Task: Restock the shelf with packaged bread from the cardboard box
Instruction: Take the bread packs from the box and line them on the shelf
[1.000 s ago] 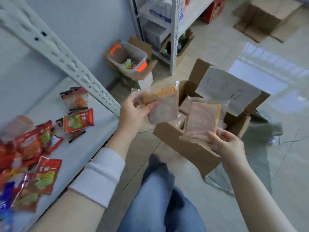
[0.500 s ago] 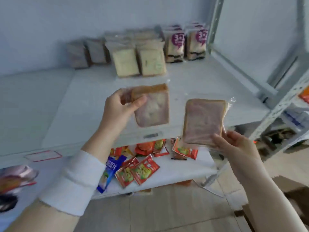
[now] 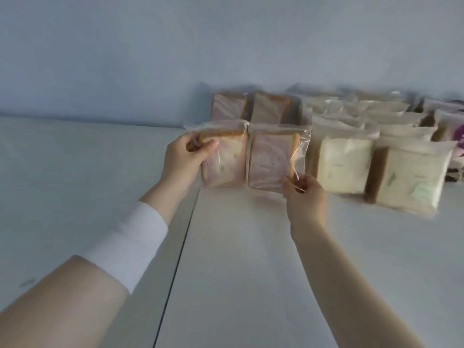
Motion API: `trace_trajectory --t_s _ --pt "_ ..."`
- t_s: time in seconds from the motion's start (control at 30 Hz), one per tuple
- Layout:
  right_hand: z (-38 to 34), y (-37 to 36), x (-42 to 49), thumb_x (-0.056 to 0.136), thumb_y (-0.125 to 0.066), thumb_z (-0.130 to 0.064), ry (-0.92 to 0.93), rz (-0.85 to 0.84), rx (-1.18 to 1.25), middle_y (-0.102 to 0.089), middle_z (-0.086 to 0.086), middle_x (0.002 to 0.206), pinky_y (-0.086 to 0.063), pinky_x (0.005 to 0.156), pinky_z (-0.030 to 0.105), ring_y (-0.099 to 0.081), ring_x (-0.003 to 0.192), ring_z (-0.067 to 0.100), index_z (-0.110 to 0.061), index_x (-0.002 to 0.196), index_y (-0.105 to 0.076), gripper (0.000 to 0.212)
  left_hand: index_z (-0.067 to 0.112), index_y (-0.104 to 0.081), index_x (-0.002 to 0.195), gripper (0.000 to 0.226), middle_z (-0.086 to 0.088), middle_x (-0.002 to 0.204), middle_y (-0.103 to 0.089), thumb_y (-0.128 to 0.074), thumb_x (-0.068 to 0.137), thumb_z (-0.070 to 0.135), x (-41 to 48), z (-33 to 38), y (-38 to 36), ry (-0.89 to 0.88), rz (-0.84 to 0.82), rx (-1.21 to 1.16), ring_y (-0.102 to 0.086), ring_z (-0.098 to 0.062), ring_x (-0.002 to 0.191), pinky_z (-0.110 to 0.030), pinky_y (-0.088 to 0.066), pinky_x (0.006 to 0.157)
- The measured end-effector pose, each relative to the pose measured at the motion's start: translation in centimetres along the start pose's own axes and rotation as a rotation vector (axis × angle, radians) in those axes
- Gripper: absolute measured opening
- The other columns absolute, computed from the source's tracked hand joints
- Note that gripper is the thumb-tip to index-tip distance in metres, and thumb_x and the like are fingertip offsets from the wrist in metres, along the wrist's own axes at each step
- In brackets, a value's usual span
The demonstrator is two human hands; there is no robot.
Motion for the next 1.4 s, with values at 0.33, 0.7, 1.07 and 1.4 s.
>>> trace_trajectory --t_s 0.33,0.7,1.07,1.4 --pt "0.6 -6.6 9.5 0.086 -0.062 -0.012 0.030 0.293 -0.035 -0.054 0.002 0.099 -0.034 0.064 0.006 -0.051 0.086 0.011 -0.006 0.119 -0.050 0.035 0.017 -0.062 0.100 0.025 0.004 0.090 -0.062 -0.070 0.079 0.028 11.4 -2.7 -4.2 -0.048 0.087 0.071 -0.057 -0.009 0.082 -0.020 -0.045 0.075" --pt "-1.2 -6.6 5.2 0.090 -0.056 -0.024 0.070 0.165 -0.560 -0.019 0.011 0.153 -0.004 0.114 0.037 -0.012 0.140 0.030 -0.011 0.148 -0.010 0.075 0.003 -0.036 0.134 0.065 -0.012 0.131 -0.048 -0.069 0.081 0.021 7.9 -1.3 -1.8 -0.046 0.071 0.210 -0.050 -0.020 0.119 -0.026 -0.037 0.102" --pt "-1.6 10.4 -13.3 0.082 -0.065 -0.015 0.201 0.110 -1.095 -0.039 0.012 0.128 -0.042 0.089 0.038 -0.035 0.119 0.029 -0.013 0.127 -0.046 0.048 0.017 -0.040 0.124 0.049 -0.008 0.122 -0.042 -0.061 0.084 0.035 -14.9 5.0 -7.5 -0.728 -0.809 1.133 -0.044 -0.030 0.113 -0.039 -0.037 0.085" --pt "1.7 41.5 -27.9 0.082 -0.061 -0.021 -0.215 0.453 -1.170 -0.036 0.012 0.126 -0.044 0.094 0.044 -0.033 0.120 0.031 -0.012 0.125 -0.040 0.049 0.015 -0.041 0.121 0.041 -0.010 0.121 -0.048 -0.057 0.086 0.029 -43.5 14.0 -25.8 -1.120 -1.077 1.011 -0.048 -0.030 0.111 -0.041 -0.040 0.084"
Point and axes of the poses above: each hand's wrist, its own x-axis towards the middle knuckle, its own y-axis out of the back of the hand, z = x × y, the point moved 5 cm from there along x, towards the middle knuckle
